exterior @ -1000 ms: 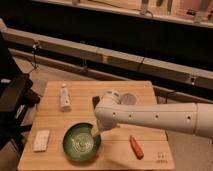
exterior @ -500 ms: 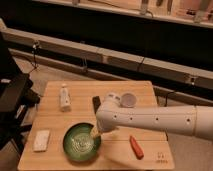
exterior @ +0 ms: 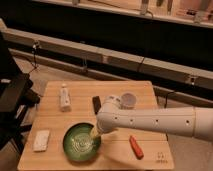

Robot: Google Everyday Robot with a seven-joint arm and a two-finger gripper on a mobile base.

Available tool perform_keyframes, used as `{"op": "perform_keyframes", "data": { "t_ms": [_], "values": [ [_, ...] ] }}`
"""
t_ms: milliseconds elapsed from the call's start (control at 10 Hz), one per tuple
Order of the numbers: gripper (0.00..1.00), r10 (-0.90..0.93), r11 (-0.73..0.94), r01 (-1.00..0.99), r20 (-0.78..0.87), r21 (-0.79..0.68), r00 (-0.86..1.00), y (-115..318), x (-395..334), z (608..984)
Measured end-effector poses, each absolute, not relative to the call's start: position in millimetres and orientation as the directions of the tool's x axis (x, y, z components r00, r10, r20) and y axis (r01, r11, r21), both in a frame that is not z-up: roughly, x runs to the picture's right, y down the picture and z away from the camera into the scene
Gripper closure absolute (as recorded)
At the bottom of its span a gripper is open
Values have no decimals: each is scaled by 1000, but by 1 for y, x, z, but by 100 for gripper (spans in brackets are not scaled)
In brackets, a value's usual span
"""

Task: Pick up the ceramic bowl

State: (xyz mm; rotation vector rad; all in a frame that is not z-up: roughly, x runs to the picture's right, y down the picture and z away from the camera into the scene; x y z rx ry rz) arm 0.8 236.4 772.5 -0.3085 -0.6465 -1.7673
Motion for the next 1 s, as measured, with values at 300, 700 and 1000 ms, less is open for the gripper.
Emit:
{"op": "perform_keyframes", "data": {
  "t_ms": [300,700,1000],
  "values": [
    [20,-806,-169,948,515,270,-291,238,0,776],
    [20,-810,-160,949,513,273,-284,241,-2,782],
    [20,-811,-155,949,514,273,-280,243,-3,785]
  ]
}}
